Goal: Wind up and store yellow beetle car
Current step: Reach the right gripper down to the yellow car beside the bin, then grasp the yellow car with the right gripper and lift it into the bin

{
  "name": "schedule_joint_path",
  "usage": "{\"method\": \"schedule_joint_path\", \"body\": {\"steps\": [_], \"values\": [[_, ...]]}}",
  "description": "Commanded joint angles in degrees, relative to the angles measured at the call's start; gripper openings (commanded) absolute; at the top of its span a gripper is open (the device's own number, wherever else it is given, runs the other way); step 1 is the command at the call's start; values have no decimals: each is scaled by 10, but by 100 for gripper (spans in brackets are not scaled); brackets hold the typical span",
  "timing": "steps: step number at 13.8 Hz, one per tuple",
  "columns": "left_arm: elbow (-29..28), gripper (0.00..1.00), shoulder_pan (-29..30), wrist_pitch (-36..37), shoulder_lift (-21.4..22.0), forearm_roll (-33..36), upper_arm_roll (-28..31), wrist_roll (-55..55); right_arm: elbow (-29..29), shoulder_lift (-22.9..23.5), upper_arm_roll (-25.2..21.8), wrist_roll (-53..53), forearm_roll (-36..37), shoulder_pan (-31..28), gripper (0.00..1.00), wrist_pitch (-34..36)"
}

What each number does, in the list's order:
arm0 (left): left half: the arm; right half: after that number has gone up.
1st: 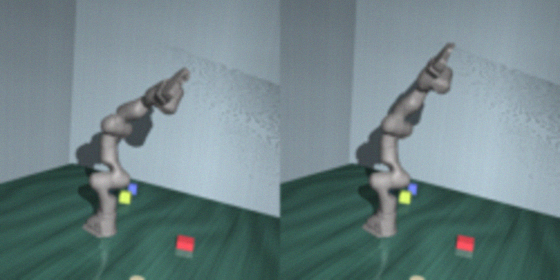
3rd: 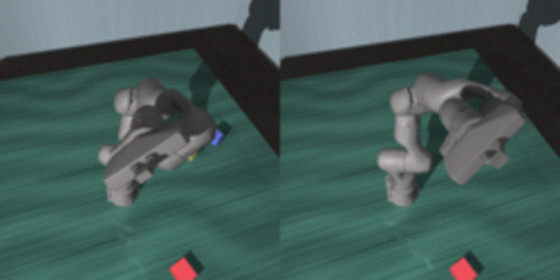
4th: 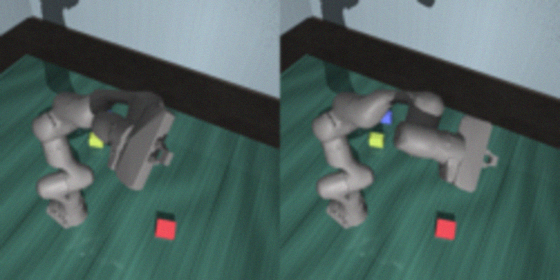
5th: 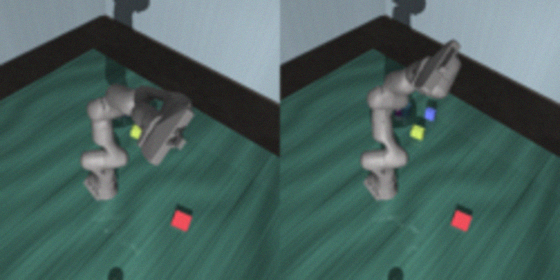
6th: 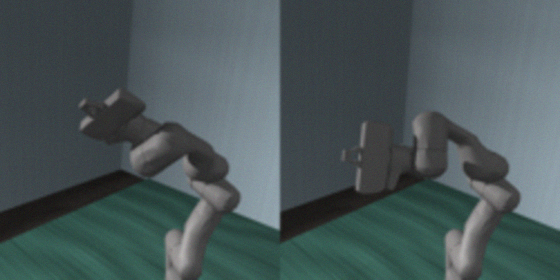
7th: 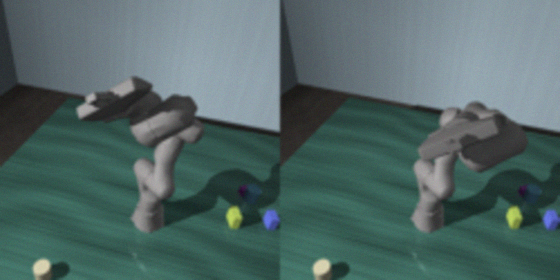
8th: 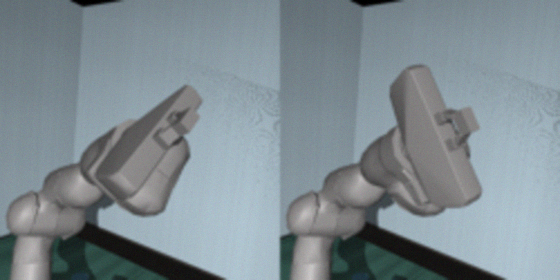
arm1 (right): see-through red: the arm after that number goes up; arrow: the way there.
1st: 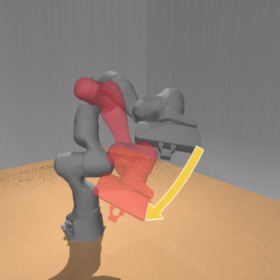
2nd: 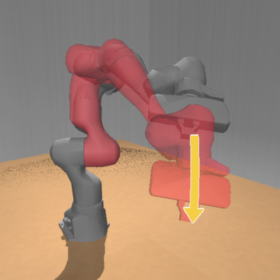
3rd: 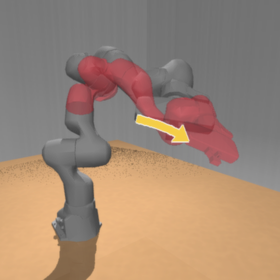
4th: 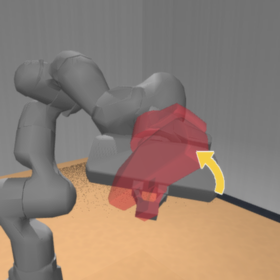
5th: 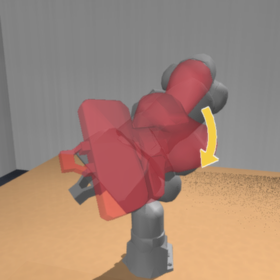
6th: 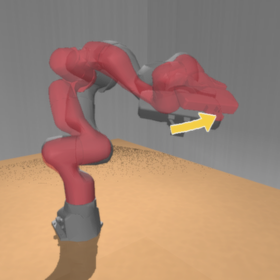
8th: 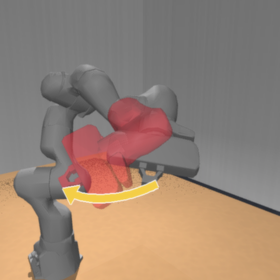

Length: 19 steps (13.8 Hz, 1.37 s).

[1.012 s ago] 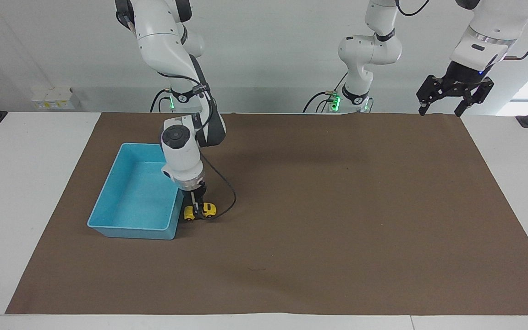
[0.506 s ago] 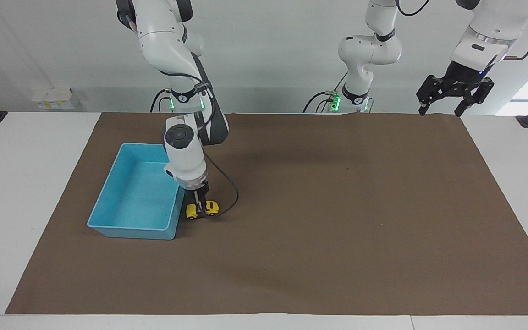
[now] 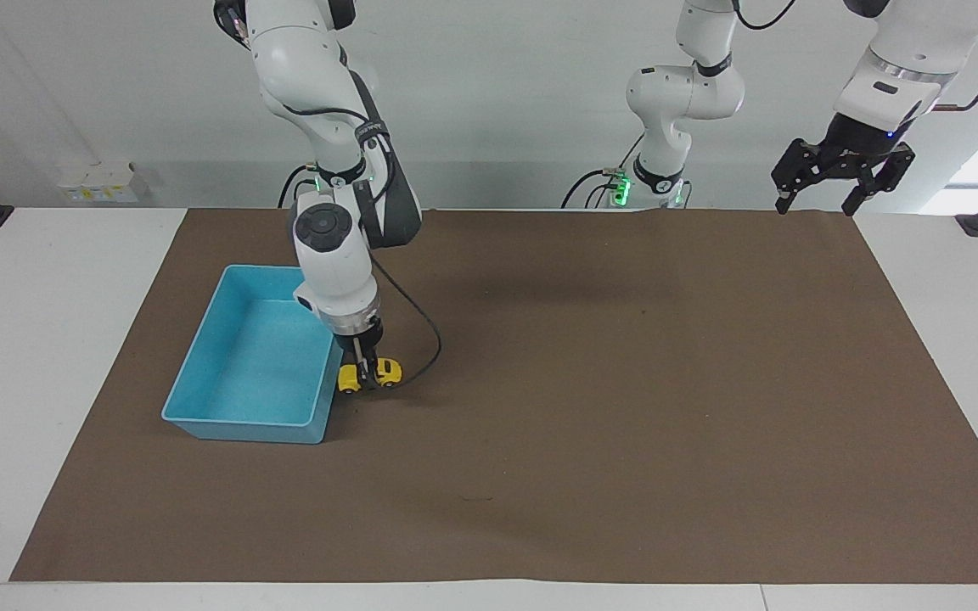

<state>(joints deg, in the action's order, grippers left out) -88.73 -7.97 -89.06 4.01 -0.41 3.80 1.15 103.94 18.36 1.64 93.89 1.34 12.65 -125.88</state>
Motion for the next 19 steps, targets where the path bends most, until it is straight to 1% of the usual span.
{"method": "schedule_joint_path", "body": {"steps": [1, 9, 11, 17, 19], "values": [[-9, 100, 6, 0, 8, 5, -3, 3, -6, -26, 1, 16, -16, 2, 0, 34], [-9, 100, 6, 0, 8, 5, -3, 3, -8, -89, 0, 9, -19, 1, 0, 107], [-10, 100, 6, 0, 8, 5, -3, 3, -21, -97, 0, 1, -19, 1, 0, 131], [-10, 100, 6, 6, 9, 5, -3, 2, -109, -101, -5, -147, -19, -8, 0, 227], [-10, 100, 5, 4, 9, 5, -3, 0, -125, -108, -8, -208, -20, -9, 0, 252]]}}
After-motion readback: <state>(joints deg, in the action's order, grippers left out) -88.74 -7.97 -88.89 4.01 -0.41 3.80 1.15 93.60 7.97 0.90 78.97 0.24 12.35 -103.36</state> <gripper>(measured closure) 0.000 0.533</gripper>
